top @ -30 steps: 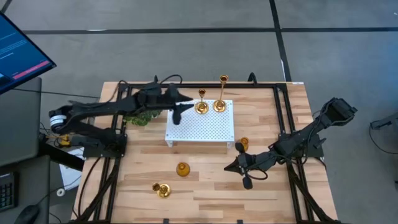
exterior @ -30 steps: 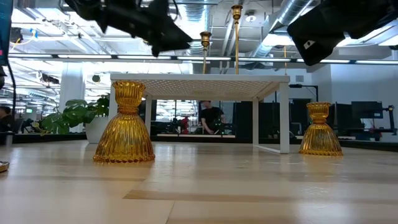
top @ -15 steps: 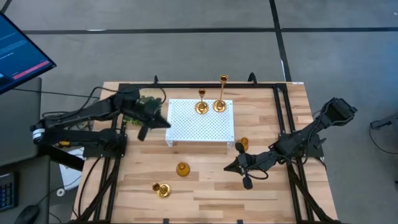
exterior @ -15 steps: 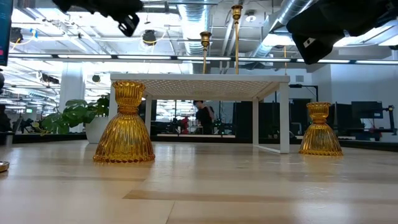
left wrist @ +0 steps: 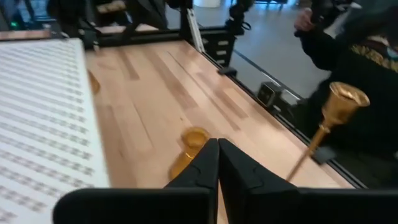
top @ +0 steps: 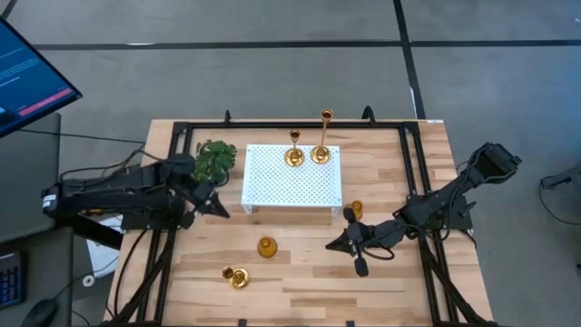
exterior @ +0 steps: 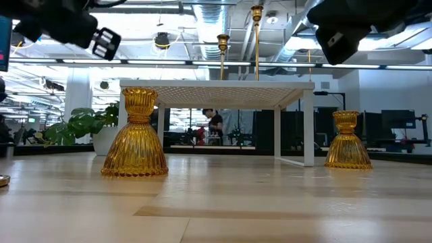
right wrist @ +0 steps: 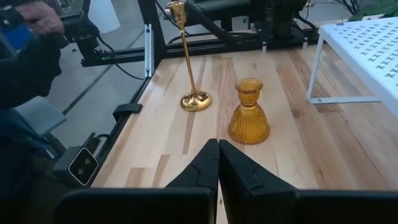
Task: Pick & Place candle stick holders
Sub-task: Align the gold candle holder on the shelf with the gold candle holders
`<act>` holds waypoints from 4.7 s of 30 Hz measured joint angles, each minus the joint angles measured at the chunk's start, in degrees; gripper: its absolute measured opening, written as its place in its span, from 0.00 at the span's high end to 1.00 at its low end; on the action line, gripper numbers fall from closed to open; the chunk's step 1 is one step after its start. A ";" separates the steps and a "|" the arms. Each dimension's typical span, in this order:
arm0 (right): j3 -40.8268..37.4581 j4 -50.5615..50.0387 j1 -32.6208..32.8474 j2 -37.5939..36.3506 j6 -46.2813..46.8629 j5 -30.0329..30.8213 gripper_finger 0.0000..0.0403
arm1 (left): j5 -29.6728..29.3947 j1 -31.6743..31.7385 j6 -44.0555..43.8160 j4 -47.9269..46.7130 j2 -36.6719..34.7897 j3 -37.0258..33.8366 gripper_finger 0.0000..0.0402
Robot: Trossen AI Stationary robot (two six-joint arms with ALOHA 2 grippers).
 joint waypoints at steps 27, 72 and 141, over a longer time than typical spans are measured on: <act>0.00 -0.35 0.04 0.37 3.58 0.02 1.00 | 0.66 -24.81 -3.12 35.51 2.15 -23.15 0.93; 0.00 -2.44 0.04 0.42 3.37 -0.15 1.00 | -18.28 -41.86 -12.35 75.63 53.61 -11.72 0.58; 0.00 -3.63 -2.84 0.42 0.33 -0.02 1.00 | -40.13 -37.58 -23.09 73.93 45.76 -8.48 0.98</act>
